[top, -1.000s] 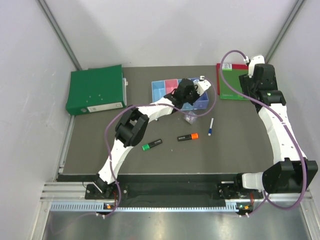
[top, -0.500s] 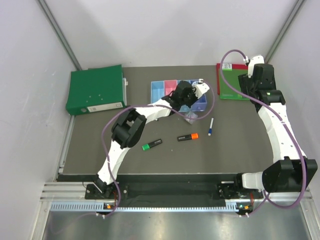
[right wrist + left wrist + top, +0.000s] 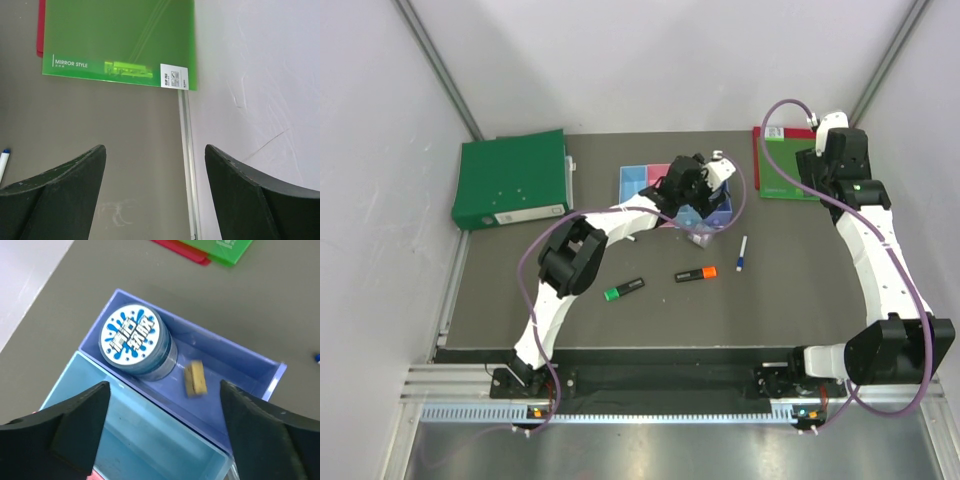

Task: Sort the stationery into containers
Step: Place the stationery in the storage box.

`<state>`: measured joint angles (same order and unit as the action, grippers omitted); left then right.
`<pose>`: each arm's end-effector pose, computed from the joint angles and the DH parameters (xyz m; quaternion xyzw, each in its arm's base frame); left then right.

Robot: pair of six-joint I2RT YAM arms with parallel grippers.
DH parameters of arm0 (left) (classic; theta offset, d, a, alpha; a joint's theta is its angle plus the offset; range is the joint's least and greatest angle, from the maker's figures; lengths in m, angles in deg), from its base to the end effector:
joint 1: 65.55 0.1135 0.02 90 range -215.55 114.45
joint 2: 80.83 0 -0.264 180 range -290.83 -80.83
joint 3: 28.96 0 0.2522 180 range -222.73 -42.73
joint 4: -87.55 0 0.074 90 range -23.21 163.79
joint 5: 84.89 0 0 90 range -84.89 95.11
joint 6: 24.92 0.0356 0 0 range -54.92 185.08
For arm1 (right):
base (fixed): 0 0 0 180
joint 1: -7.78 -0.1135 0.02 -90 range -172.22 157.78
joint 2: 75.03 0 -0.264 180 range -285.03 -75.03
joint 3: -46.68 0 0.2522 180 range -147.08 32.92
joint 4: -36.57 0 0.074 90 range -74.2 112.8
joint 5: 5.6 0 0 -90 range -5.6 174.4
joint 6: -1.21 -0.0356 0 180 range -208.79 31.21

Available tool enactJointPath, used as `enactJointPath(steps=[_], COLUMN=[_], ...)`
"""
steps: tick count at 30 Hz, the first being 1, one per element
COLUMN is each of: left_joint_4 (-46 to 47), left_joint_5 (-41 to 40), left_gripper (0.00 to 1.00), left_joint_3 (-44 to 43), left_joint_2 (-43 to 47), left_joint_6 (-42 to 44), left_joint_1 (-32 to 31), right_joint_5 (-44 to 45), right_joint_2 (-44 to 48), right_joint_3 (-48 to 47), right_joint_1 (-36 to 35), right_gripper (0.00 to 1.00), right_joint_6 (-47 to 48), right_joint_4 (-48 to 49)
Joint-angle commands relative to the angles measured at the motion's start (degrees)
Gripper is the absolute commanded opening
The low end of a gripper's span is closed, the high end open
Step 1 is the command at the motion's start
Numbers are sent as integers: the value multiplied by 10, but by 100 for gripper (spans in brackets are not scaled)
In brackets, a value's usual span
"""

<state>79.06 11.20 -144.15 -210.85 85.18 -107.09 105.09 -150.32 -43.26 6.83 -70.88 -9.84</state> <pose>0.3972 -0.3570 0.2078 0.4525 0.7015 -0.1457 0.5310 0.2884 -0.0078 0.3762 -0.0546 0.8621 -0.2258 0.4504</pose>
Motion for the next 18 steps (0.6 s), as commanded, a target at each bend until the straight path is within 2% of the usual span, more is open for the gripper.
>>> enactJointPath(steps=[1,5,9,11,12,14,15,18], left_joint_4=[-1,3,-2,-21,-30,-54,-115,-206], left_joint_5=[-16,-35,-56,-76,-74,-71,-67,-98], left_gripper=[97,99,99,99,99,99,99,99], left_joint_3=[-54,-68,-44,0,23,97,121,230], left_joint_2=[1,15,86,127,177,229,275,366], left_joint_6=[-4,13,34,56,68,113,128,171], left_joint_1=[-6,-6,-6,-6,-6,-6,-6,-6], right_joint_5=[-13,-28,-102,-145,-193,-230,-250,-257], right_joint_2=[3,1,6,10,13,12,9,-6], right_joint_3=[-27,-33,-42,-33,-23,0,9,44], right_joint_1=[5,5,5,5,6,5,6,2], right_gripper=[80,80,79,79,80,81,81,81], right_joint_6=[-8,-3,12,27,35,50,51,57], right_joint_4=[7,-9,-53,-72,-87,-120,-127,-140])
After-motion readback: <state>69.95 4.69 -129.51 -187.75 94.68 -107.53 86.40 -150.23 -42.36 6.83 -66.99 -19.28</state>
